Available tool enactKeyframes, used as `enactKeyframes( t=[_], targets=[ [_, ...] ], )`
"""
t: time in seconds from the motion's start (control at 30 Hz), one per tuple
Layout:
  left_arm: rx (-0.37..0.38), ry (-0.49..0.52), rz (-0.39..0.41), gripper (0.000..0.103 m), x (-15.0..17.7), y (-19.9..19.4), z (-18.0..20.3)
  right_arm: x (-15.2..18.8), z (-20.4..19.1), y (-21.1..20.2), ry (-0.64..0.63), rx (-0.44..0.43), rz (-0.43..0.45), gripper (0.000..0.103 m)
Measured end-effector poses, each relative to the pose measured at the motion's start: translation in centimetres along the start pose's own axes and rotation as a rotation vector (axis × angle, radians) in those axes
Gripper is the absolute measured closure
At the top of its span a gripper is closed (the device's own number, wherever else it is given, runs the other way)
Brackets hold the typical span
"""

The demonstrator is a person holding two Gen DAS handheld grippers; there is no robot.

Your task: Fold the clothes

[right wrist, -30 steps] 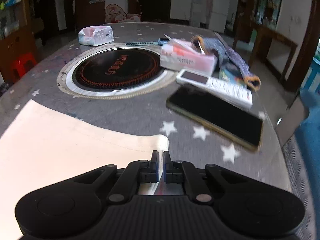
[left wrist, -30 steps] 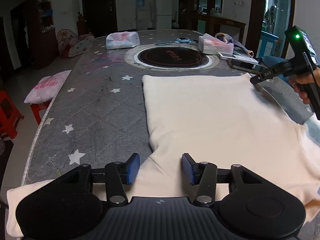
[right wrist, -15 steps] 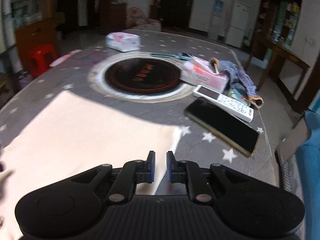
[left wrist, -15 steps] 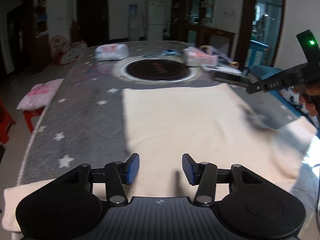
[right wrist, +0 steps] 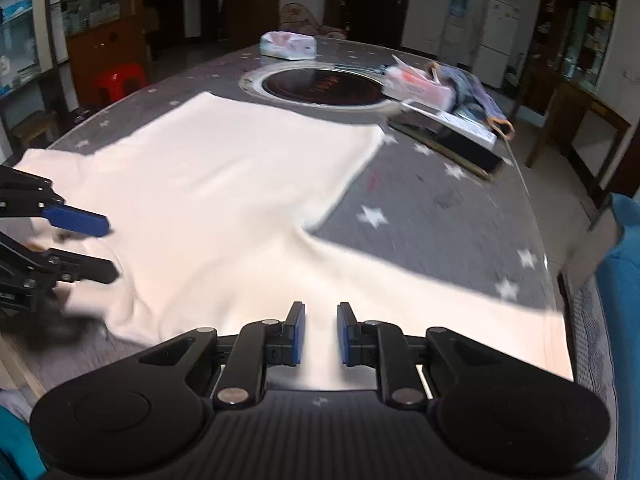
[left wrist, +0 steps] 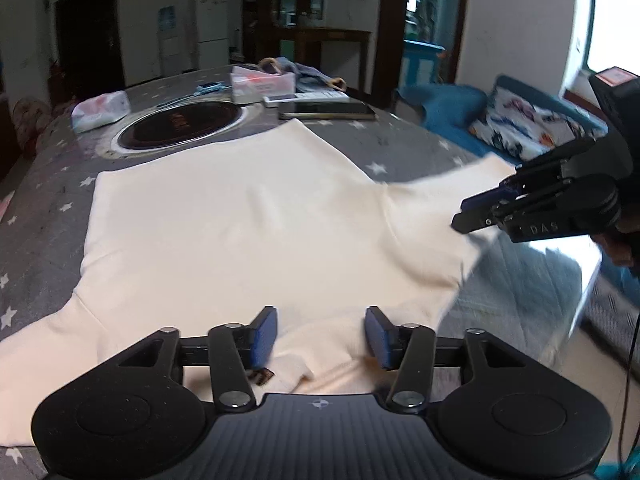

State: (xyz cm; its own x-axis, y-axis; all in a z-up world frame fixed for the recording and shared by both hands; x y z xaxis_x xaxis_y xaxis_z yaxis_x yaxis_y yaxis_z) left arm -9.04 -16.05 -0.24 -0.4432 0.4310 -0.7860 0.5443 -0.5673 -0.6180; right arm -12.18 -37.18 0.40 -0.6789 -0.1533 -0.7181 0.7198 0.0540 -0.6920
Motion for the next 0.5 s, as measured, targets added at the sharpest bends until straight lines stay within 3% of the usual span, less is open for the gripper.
enactKeyframes(
  t=[0.2,0.5],
  targets=[
    [-0.014,0.011,0.022,0.048,-1.3,-0.5,0.1,2.1,2.5,-1.9,0.095,0.051,0.041,0.079],
    [0.027,0.004,0.029,0.048,-2.4,1.1,2.5,5.5,10.6,-3.5,0.307,0.264,0.047,0.079]
  ],
)
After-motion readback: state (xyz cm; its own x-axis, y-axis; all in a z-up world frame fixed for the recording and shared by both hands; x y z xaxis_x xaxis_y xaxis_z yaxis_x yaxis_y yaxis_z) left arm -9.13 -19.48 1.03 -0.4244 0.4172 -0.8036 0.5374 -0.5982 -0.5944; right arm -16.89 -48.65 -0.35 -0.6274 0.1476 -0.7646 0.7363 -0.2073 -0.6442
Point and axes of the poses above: each gripper's, at about its wrist camera, not at the fingertips, and y roughly the way its jaws point, z to its right, x to its underside, the point moved 3 cm from there along y, roughly the way its jaws point, and after that the axes turned 5 degrees about z, right-handed, at the moved point
